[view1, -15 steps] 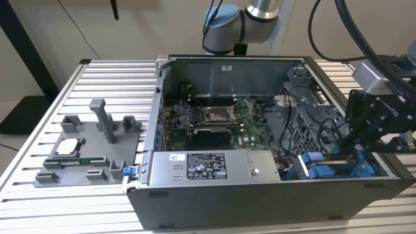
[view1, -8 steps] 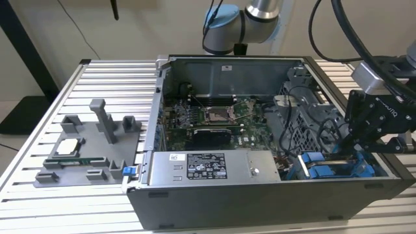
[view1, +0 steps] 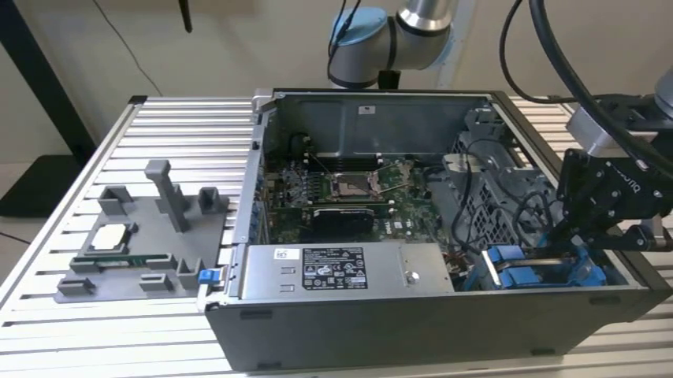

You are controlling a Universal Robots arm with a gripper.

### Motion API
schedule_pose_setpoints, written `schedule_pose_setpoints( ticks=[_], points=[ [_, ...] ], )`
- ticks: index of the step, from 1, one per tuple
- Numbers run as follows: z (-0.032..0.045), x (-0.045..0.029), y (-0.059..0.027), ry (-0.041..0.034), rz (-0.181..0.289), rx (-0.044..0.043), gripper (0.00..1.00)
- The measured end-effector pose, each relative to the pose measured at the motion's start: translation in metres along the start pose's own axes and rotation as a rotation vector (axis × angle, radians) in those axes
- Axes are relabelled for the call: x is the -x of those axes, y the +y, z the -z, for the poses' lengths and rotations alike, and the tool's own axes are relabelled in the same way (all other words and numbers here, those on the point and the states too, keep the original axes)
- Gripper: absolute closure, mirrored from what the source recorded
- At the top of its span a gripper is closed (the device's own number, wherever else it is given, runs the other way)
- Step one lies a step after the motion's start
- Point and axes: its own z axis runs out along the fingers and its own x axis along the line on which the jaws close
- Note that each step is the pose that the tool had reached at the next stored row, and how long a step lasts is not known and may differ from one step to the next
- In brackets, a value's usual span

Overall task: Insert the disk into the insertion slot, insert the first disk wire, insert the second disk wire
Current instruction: 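Insert the first disk wire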

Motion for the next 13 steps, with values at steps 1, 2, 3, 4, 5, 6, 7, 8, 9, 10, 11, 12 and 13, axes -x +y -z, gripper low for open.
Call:
schedule_pose_setpoints(
  ticks=[1, 2, 3, 4, 5, 6, 7, 8, 9, 10, 11, 12, 13],
  points=[
    [-0.0014, -0.0001, -0.0001, 0.0009, -0.001, -0.0001, 1.00],
    [-0.0030, -0.0002, -0.0003, 0.0011, -0.001, -0.0004, 1.00],
    [-0.0041, -0.0002, -0.0004, -0.0002, -0.001, -0.0003, 1.00],
    [-0.0047, -0.0002, -0.0005, -0.0020, -0.001, -0.0001, 0.00],
    [-0.0042, -0.0001, -0.0004, -0.0025, -0.001, 0.0001, 0.00],
    [-0.0026, -0.0001, -0.0002, -0.0034, -0.002, 0.0005, 0.00],
    [0.0012, 0.0000, 0.0001, -0.0022, -0.002, 0.0007, 0.00],
    [0.0056, 0.0004, 0.0006, -0.0011, -0.002, 0.0011, 0.00],
    [0.0087, 0.0005, 0.0008, -0.0016, -0.002, 0.0014, 0.00],
    [0.0116, 0.0007, 0.0011, -0.0014, -0.002, 0.0017, 0.00],
    [0.0140, 0.0008, 0.0013, -0.0009, -0.002, 0.0019, 0.00],
    [0.0167, 0.0010, 0.0017, -0.0007, -0.002, 0.0020, 0.00],
    [0.0195, 0.0012, 0.0022, -0.0001, -0.002, 0.0020, 0.00]
  ],
)
